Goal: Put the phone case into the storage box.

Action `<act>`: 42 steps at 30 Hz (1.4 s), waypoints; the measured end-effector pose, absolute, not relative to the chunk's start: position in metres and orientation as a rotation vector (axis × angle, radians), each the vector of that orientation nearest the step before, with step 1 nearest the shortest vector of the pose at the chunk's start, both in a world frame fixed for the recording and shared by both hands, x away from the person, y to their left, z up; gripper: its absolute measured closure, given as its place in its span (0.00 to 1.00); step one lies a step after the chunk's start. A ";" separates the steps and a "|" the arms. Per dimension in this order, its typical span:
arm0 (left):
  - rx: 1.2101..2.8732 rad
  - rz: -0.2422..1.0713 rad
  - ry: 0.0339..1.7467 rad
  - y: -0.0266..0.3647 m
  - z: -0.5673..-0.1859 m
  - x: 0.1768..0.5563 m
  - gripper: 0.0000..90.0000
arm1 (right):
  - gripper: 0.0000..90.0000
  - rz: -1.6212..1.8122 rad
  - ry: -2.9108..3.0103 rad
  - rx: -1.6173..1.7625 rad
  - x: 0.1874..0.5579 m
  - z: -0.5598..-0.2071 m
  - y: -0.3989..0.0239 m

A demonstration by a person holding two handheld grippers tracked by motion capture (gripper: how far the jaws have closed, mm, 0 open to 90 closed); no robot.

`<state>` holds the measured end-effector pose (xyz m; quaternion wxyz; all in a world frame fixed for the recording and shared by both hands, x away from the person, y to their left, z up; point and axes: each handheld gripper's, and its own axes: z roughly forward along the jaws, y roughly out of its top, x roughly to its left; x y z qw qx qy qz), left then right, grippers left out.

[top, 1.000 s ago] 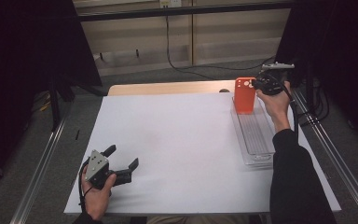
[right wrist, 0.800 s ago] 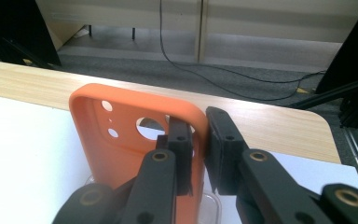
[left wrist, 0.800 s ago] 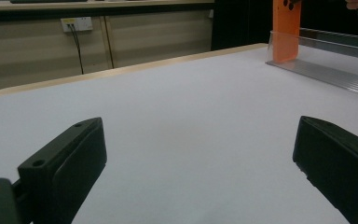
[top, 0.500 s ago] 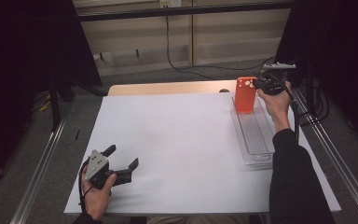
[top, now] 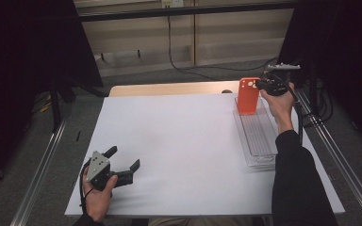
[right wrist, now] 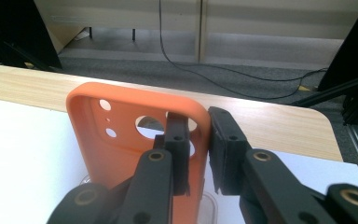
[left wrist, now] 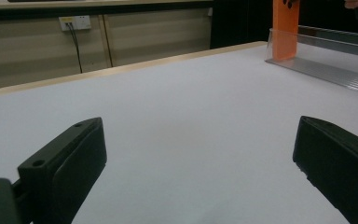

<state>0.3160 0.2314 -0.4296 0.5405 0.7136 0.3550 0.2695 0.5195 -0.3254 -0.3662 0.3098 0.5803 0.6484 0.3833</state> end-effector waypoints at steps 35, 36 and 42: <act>1.674 0.643 0.855 0.233 -0.429 0.316 0.03 | 0.43 1.050 1.672 1.589 0.510 -0.369 -0.328; 1.672 0.640 0.857 0.233 -0.429 0.316 0.03 | 0.39 1.047 1.672 1.586 0.510 -0.368 -0.328; 1.670 0.652 0.867 0.234 -0.429 0.316 0.03 | 0.26 1.041 1.671 1.561 0.507 -0.368 -0.325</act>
